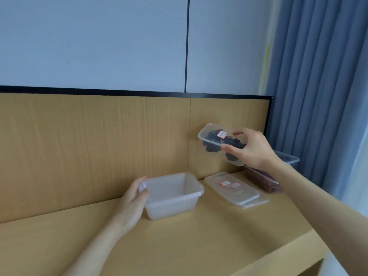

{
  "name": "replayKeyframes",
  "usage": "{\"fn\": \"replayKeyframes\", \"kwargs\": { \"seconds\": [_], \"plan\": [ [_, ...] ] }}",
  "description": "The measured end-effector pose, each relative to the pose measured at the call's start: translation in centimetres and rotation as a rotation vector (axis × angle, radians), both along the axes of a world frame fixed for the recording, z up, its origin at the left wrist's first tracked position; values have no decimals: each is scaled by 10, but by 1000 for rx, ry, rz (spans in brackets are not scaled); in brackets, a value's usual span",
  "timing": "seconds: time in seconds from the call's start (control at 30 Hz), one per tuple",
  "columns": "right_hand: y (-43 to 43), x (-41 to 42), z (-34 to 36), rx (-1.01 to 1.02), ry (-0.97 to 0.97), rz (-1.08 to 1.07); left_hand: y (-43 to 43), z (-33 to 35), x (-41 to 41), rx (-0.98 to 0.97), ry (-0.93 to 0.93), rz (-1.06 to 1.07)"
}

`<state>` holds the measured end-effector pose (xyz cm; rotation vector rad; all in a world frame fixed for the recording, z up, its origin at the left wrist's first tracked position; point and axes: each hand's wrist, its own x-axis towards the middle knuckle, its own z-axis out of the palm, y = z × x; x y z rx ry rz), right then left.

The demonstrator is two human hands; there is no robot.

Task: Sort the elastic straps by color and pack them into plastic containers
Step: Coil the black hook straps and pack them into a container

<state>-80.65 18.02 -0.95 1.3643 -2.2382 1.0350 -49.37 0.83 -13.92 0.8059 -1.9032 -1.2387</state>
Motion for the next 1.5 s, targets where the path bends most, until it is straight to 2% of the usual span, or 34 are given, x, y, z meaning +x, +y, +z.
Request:
{"fn": "replayKeyframes", "kwargs": {
  "seconds": [0.33,0.57,0.7,0.8,0.9,1.0,1.1,1.2,1.27,1.37,1.5],
  "plan": [
    [36,-72,25,129,-139,-465,-3,-3,1,-3,-56,-85],
    [29,-85,22,323,-223,-586,6,1,3,-11,-41,-147],
    [24,-76,25,397,-149,-614,7,3,5,8,-36,-163],
    [25,-65,18,253,47,-634,6,4,7,24,-58,-179],
    [26,-42,4,-13,169,-516,5,5,7,23,-82,-178],
    [24,-7,-17,-144,131,-364,7,6,9,22,-95,-160],
    [19,32,-42,-161,101,-250,8,8,10,-9,-40,-60],
    [13,67,-62,-200,139,-158,8,7,17,-82,30,171],
    [6,90,-69,-228,97,-49,10,6,27,-108,70,287],
    [-7,129,-77,-243,60,104,16,4,46,-136,84,372],
    [-30,188,-84,-232,104,370,25,2,76,-221,37,445]
  ]
}}
